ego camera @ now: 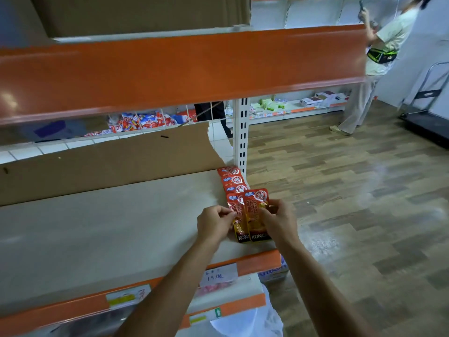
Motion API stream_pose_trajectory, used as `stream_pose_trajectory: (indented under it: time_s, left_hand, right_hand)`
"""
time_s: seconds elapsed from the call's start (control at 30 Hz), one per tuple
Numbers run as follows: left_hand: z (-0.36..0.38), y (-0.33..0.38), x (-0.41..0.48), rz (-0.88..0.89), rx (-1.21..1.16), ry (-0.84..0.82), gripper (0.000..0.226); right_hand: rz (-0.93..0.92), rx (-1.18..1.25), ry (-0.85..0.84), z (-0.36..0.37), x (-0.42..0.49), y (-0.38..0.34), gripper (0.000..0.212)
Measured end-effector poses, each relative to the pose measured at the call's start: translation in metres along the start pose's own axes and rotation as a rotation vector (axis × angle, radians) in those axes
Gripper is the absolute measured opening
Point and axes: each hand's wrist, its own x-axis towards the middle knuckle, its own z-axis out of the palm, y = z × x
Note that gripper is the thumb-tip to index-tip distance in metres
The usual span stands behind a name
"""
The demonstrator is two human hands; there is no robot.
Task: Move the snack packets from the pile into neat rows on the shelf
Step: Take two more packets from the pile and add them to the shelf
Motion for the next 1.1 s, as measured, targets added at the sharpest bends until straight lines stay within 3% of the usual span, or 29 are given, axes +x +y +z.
stream_pose_trajectory:
  time_s: [0.1, 0.23, 0.47, 0.73, 1.1]
  left_hand:
    - [-0.001, 0.001, 0.0, -0.007, -0.005, -0.012, 0.011]
    - [-0.003, 0.0, 0.0, -0.013, -0.005, -0.025, 0.008]
    - [-0.003, -0.003, 0.0, -0.01, -0.008, -0.021, 0.01]
    - [-0.005, -0.002, -0.003, -0.005, -0.019, -0.037, 0.008]
    - [-0.007, -0.004, -0.008, 0.059, 0.029, -0.014, 0.018]
  right_hand:
    - [0.009, -0.027, -0.026, -0.001, -0.005, -0.002, 0.025]
    - [0.008, -0.106, -0.033, -0.005, -0.01, -0.006, 0.044]
    - [-0.082, -0.319, -0.042, -0.003, -0.013, -0.007, 0.033]
    - [-0.102, -0.499, -0.087, 0.0, -0.015, -0.006, 0.039]
    - [-0.147, -0.488, -0.081, -0.001, -0.015, -0.011, 0.036]
